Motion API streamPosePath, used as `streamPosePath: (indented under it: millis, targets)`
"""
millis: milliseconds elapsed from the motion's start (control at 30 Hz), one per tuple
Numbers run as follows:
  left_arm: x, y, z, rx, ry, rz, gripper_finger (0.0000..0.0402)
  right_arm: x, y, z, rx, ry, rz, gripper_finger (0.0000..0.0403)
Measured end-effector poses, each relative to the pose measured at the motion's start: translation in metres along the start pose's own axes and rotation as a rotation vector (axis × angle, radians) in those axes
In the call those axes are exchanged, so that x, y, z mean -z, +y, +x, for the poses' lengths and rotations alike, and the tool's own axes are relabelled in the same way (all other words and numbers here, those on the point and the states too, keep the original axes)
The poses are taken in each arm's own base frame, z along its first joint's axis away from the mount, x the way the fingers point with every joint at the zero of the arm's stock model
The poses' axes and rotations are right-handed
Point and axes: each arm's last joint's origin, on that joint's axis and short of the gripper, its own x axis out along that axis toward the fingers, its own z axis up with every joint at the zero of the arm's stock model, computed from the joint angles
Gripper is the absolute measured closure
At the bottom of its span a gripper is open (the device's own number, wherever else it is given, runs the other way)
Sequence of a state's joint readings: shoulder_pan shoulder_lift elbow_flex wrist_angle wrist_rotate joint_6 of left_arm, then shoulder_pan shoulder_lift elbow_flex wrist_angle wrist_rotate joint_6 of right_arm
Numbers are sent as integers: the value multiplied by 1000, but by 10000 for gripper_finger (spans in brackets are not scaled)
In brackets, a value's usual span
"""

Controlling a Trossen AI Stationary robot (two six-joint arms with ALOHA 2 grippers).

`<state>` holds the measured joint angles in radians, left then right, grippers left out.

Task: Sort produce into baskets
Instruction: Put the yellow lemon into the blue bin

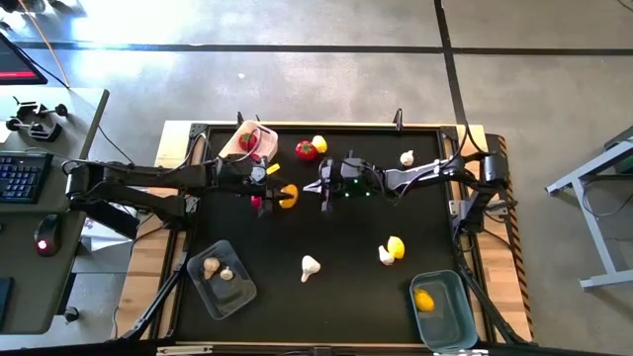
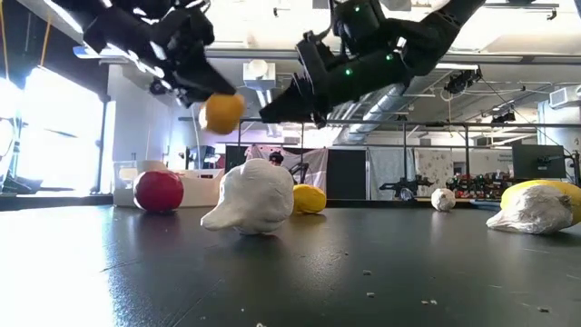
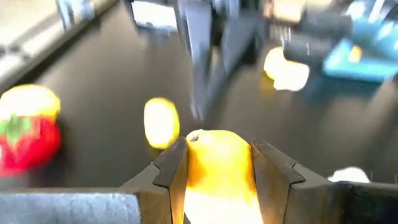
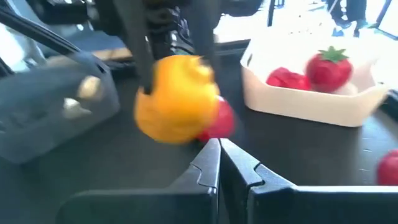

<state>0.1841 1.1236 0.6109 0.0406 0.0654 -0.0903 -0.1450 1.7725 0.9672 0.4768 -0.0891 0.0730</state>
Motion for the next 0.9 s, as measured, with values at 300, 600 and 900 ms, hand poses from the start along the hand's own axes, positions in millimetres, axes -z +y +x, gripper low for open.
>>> streamPosePath:
  millis: [300,600,900]
  targets:
    - [-6,3,0,-55,-261,108,285,-1,8,1,-5,-18,75,374]
    - [-13,15,-5,-108,-326,138,284,-11,8,-6,1,-55,95,206]
    - [-24,15,-11,-44,-440,170,283,-32,8,-14,70,-233,93,114]
